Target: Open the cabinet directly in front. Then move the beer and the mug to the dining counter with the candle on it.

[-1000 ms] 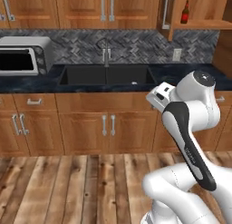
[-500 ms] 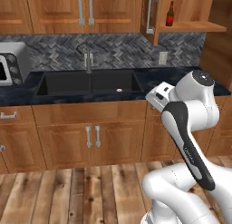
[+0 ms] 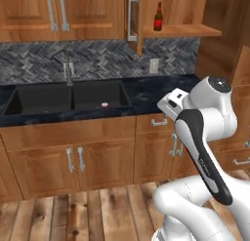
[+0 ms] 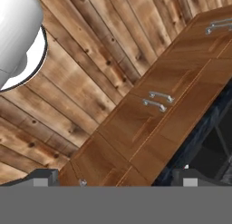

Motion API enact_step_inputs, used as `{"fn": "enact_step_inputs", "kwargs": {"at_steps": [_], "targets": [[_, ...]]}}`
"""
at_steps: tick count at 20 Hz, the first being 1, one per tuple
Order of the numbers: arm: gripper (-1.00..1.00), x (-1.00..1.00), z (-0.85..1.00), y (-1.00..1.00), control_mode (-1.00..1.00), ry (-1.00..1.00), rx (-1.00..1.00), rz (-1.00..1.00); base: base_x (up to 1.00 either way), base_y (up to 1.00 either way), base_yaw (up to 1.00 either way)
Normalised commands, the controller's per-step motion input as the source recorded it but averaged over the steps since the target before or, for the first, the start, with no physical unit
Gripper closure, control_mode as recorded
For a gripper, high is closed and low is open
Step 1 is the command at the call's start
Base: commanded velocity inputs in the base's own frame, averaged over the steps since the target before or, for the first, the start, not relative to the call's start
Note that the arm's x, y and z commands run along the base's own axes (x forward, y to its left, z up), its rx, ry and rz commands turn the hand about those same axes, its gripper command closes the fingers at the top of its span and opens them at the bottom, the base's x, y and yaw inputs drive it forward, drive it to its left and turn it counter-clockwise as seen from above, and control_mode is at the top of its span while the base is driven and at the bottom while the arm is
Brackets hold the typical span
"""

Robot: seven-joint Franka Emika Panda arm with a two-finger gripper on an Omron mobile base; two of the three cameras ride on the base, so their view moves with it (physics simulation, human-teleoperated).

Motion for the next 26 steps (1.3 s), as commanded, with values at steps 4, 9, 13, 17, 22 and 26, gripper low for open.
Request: {"fn": "enact_step_inputs", "kwargs": {"at_steps": [4, 9, 13, 17, 22, 26], "targets": [[-1.0, 0.0, 0.0, 0.0, 1.0, 0.0, 0.0, 0.0, 0.56, -0.39, -0.18], [-1.0, 0.0, 0.0, 0.0, 1.0, 0.0, 0.0, 0.0, 0.63, -0.29, -0.15], [-1.0, 0.0, 0.0, 0.0, 1.0, 0.0, 0.0, 0.0, 0.66, -0.24, -0.14], [-1.0, 0.0, 0.0, 0.0, 1.0, 0.0, 0.0, 0.0, 0.64, -0.28, -0.14], [-1.0, 0.0, 0.0, 0.0, 1.0, 0.0, 0.0, 0.0, 0.61, -0.29, -0.14], [-1.0, 0.0, 0.0, 0.0, 1.0, 0.0, 0.0, 0.0, 0.59, -0.27, -0.14]]}}
